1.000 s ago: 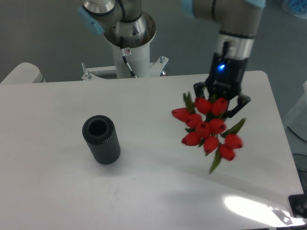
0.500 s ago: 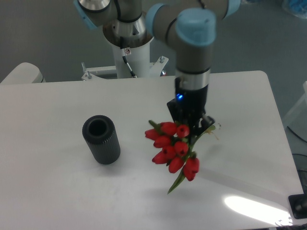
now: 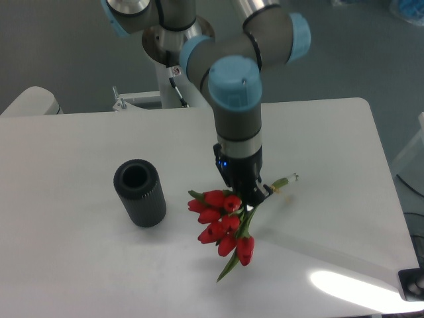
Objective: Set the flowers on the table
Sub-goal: 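Lower the held tulips onto the table beside the black vase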
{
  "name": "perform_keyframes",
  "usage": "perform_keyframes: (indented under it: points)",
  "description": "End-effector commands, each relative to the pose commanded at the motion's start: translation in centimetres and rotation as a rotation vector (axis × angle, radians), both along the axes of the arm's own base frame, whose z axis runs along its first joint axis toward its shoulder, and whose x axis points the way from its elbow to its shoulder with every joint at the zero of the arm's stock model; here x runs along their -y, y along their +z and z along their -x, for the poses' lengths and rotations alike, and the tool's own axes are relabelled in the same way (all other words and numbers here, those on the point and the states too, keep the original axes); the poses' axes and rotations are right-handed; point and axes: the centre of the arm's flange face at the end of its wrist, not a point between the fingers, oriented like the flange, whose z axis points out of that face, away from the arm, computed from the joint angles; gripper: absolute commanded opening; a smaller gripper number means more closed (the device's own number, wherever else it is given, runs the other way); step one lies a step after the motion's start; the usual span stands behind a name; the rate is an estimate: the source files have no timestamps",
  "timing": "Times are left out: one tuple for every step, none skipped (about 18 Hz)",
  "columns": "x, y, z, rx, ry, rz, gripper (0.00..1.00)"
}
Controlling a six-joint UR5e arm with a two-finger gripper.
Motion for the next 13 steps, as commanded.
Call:
perform_keyframes:
  points:
    - [0.0,-0.9,0.3,-0.002,-0.007,0.023,0.26]
    - [-0.1,-1.7,0.6,-0.002,-0.008,0.042,0.26]
    - [-0.3,-2.0,0.8,-0.008,-0.009,0.054,0.26]
    - [-0.5,-2.3,1.0,-0.008,-0.010,0.058,0.26]
    - [-0.5,-3.1,1.0,0.002,-0.008,0.068,0.26]
    - [-0.7,-3.9,1.1,0.007,-0.009,0.078,0.26]
    - [-0.8,-4.5,1.3,0.006,-0.008,0.093,0.26]
    - [-1.0,-5.2,1.2,-0.001,-0.011,0.115,0.26]
    - [-1.2,-5.7,1.1,-0.014,-0.014,0.136,0.26]
    - [-1.3,-6.0,1.1,-0.022,-0.017,0.154,0.27]
    - [-1.4,-6.7,1.2,-0.016,-0.017,0.160,0.27]
    - [-1.5,-7.5,1.2,-0.007,-0.021,0.169,0.27]
    - [-1.8,-7.8,1.5,-0.006,-0.026,0.171,0.27]
